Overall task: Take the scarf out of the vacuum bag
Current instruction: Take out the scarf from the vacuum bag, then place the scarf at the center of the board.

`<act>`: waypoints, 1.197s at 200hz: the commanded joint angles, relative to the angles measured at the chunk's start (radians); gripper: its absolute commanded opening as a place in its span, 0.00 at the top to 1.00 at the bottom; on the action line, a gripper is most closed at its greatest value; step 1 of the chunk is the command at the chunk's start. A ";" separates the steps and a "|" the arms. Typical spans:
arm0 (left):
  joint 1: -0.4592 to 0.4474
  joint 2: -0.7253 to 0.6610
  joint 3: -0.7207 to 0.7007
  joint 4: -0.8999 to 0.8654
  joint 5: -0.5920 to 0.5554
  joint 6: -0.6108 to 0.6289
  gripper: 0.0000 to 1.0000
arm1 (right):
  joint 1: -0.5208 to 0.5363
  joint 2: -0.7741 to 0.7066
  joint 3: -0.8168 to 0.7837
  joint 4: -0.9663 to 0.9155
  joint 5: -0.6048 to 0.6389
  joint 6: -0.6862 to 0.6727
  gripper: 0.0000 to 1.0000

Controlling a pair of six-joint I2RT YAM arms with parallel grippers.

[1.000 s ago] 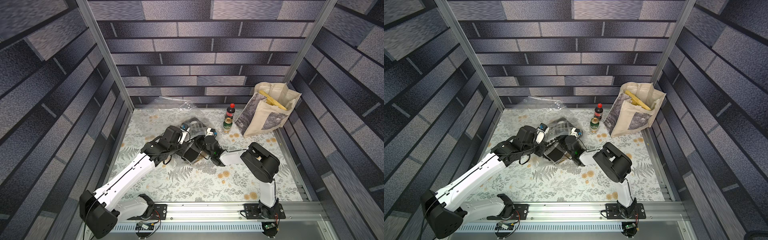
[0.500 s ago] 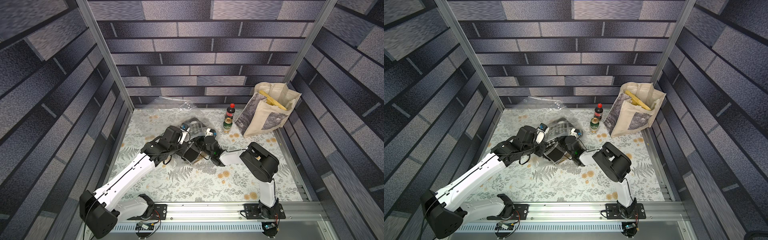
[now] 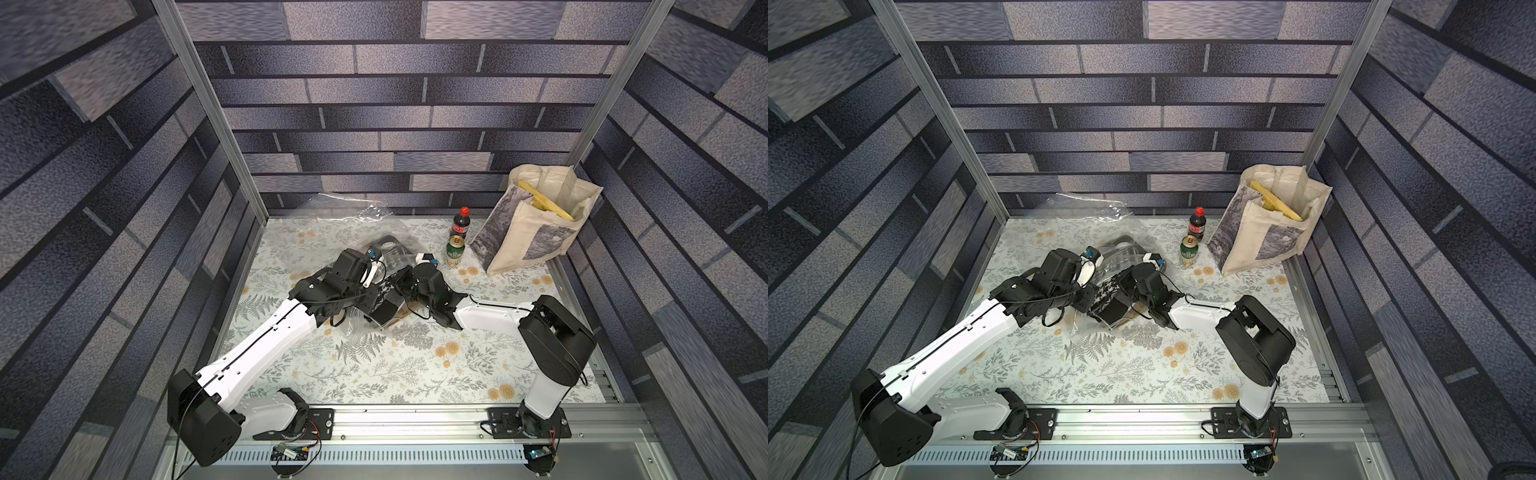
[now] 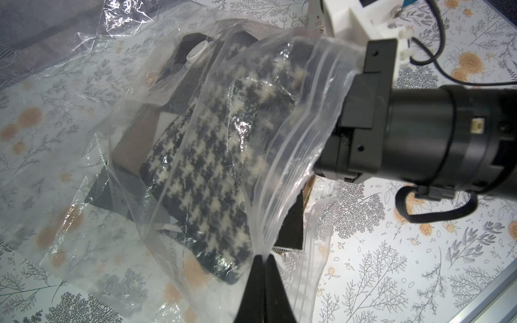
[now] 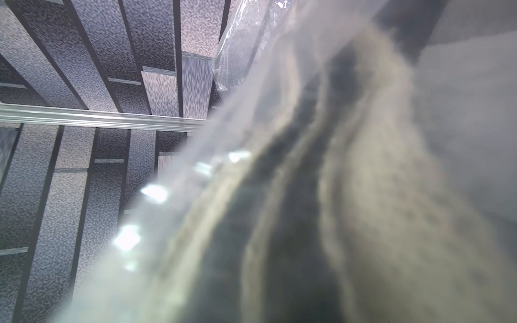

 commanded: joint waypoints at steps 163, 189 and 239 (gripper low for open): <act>0.016 -0.017 0.002 0.011 0.012 -0.021 1.00 | -0.223 -0.330 0.061 -1.059 -0.198 -0.541 0.96; 0.020 -0.026 -0.003 0.014 0.015 -0.022 1.00 | -0.302 -0.356 0.068 -1.225 -0.198 -0.663 1.00; 0.025 -0.032 -0.007 0.018 0.023 -0.023 1.00 | -0.400 -0.345 0.139 -1.470 -0.079 -0.830 1.00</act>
